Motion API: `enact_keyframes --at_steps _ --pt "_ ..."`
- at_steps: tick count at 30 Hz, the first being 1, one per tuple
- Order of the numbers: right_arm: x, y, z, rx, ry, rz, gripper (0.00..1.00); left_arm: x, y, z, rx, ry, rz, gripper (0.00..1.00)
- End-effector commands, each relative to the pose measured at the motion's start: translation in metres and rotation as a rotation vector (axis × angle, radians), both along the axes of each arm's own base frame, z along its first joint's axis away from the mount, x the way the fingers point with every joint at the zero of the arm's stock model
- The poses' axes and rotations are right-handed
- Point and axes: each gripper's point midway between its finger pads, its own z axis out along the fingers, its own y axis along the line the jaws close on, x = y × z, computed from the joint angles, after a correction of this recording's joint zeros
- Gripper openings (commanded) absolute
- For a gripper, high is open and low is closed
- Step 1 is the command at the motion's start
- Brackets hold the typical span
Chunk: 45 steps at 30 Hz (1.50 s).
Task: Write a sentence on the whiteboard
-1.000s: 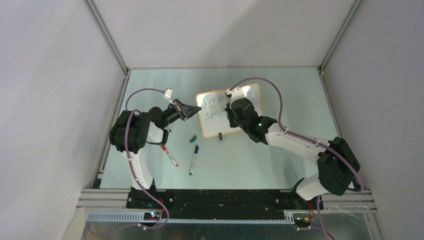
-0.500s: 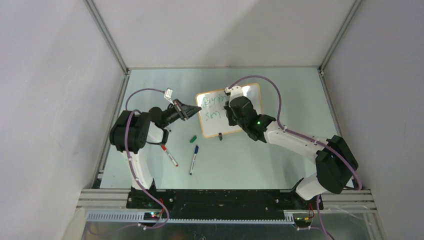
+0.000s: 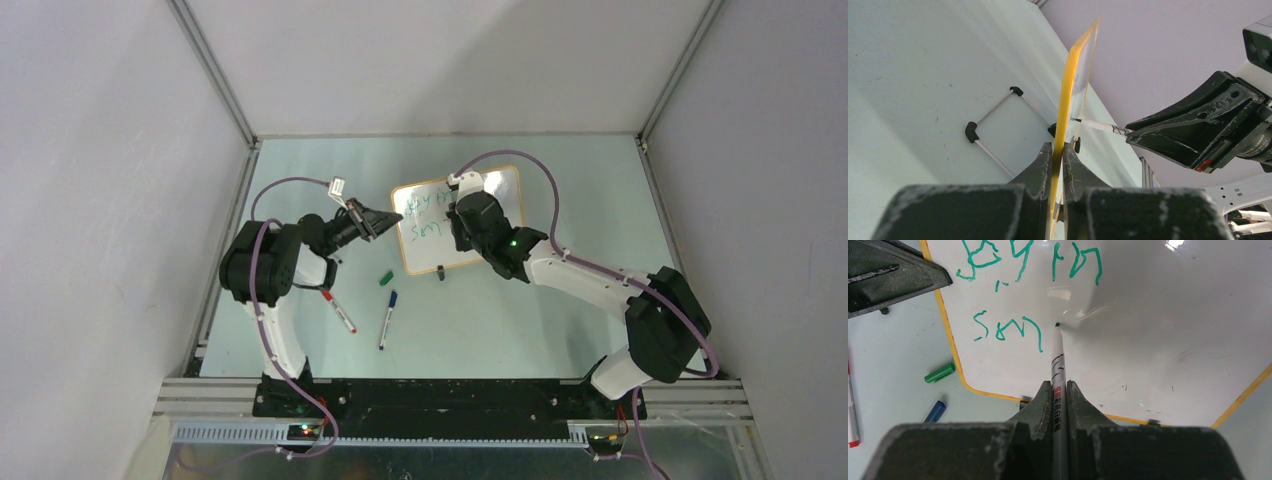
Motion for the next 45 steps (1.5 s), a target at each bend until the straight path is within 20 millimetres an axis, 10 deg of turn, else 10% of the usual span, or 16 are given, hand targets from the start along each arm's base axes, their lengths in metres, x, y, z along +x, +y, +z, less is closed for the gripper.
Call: enact_keyframes --at_steps 1,45 --pt "0.012 0.004 0.012 0.027 -0.019 -0.025 0.0 0.001 -0.005 0.015 -0.011 -0.067 -0.023 0.0" --pt "0.016 -0.005 0.013 0.006 0.011 -0.06 0.0 0.001 -0.005 0.016 -0.01 -0.072 -0.024 0.0"
